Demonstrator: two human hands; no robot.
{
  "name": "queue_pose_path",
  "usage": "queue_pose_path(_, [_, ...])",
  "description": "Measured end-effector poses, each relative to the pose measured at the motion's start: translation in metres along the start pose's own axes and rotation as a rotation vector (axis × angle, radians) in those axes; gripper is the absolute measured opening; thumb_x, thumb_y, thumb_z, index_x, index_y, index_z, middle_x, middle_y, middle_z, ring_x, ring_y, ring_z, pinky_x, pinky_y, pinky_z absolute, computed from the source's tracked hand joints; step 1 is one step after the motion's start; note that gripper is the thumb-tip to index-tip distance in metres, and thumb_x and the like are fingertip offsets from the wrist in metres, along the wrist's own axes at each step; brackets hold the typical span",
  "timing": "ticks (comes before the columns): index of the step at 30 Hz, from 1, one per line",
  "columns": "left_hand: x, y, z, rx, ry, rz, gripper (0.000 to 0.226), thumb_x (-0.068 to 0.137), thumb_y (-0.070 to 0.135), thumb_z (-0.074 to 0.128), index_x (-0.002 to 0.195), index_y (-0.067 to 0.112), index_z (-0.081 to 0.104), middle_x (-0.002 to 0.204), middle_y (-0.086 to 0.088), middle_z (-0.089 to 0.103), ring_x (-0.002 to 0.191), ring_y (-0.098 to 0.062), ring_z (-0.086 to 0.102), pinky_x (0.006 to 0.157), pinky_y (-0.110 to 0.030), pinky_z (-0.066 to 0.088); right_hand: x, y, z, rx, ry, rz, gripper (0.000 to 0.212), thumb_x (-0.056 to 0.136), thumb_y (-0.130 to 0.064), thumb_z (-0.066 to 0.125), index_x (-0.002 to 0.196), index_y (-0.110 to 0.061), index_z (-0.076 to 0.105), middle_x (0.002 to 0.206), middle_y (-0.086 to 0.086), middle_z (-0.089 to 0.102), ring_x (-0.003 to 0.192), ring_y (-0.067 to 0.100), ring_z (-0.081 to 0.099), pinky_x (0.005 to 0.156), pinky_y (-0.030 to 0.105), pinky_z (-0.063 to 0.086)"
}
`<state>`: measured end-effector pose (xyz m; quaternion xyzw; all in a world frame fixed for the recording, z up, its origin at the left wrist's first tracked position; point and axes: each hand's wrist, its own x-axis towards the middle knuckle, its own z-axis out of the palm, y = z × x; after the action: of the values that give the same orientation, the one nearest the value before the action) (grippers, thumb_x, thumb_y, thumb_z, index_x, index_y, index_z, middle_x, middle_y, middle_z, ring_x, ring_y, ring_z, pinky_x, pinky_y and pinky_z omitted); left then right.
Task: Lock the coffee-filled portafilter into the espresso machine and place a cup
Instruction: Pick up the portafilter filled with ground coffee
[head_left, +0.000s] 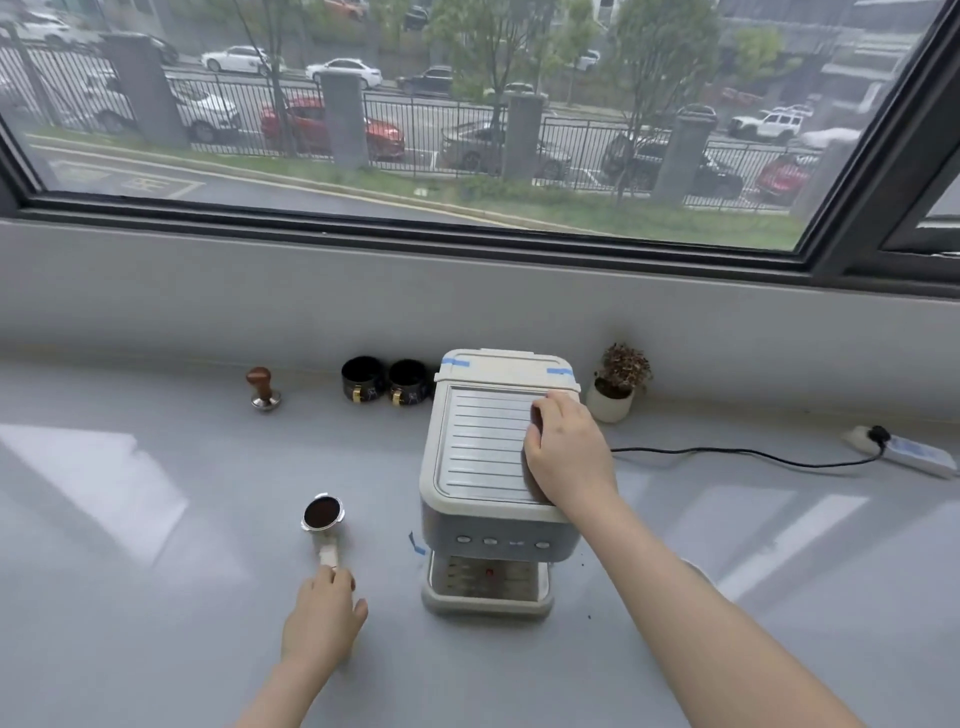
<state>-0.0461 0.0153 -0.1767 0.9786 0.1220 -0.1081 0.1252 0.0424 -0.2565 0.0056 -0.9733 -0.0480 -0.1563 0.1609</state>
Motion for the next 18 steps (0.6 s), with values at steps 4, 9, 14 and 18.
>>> queue_pose_path(4, [0.003, 0.005, 0.005, 0.016, 0.008, -0.072, 0.026, 0.091, 0.024, 0.054, 0.113, 0.011, 0.049, 0.119, -0.007, 0.050, 0.107, -0.027, 0.047, 0.070, -0.033, 0.051, -0.001, 0.003, 0.003, 0.011, 0.015, 0.007, 0.031, 0.090, -0.019, 0.044, 0.116, -0.009, 0.058, 0.124, 0.007, 0.058, 0.115, 0.025, 0.049, 0.102, 0.033, 0.035])
queue_pose_path(9, [0.007, 0.009, 0.008, -0.219, 0.016, -0.229, 0.028, 0.082, -0.004, 0.050, 0.109, -0.003, 0.041, 0.111, -0.023, 0.044, 0.094, -0.041, 0.053, 0.065, -0.048, 0.051, 0.002, 0.005, 0.001, 0.045, -0.123, 0.027, 0.046, 0.097, -0.030, 0.033, 0.142, -0.018, 0.040, 0.156, 0.001, 0.032, 0.143, 0.018, 0.026, 0.118, 0.032, 0.016])
queue_pose_path(14, [0.013, 0.007, 0.016, -0.408, -0.012, -0.373, 0.039, 0.082, 0.001, 0.051, 0.118, -0.003, 0.039, 0.116, -0.026, 0.049, 0.103, -0.044, 0.053, 0.073, -0.047, 0.046, 0.004, 0.010, 0.006, -0.019, -0.277, 0.034, 0.058, 0.097, -0.046, 0.024, 0.151, -0.025, 0.021, 0.163, -0.006, 0.011, 0.149, 0.012, 0.005, 0.122, 0.038, 0.002])
queue_pose_path(18, [0.016, 0.004, 0.017, -0.502, -0.039, -0.412, 0.033, 0.084, 0.005, 0.051, 0.114, -0.002, 0.038, 0.102, -0.024, 0.058, 0.086, -0.041, 0.058, 0.072, -0.047, 0.053, 0.004, 0.009, 0.008, -0.010, -0.274, 0.042, 0.058, 0.097, -0.047, 0.025, 0.150, -0.026, 0.021, 0.163, -0.007, 0.010, 0.149, 0.011, 0.004, 0.122, 0.038, 0.002])
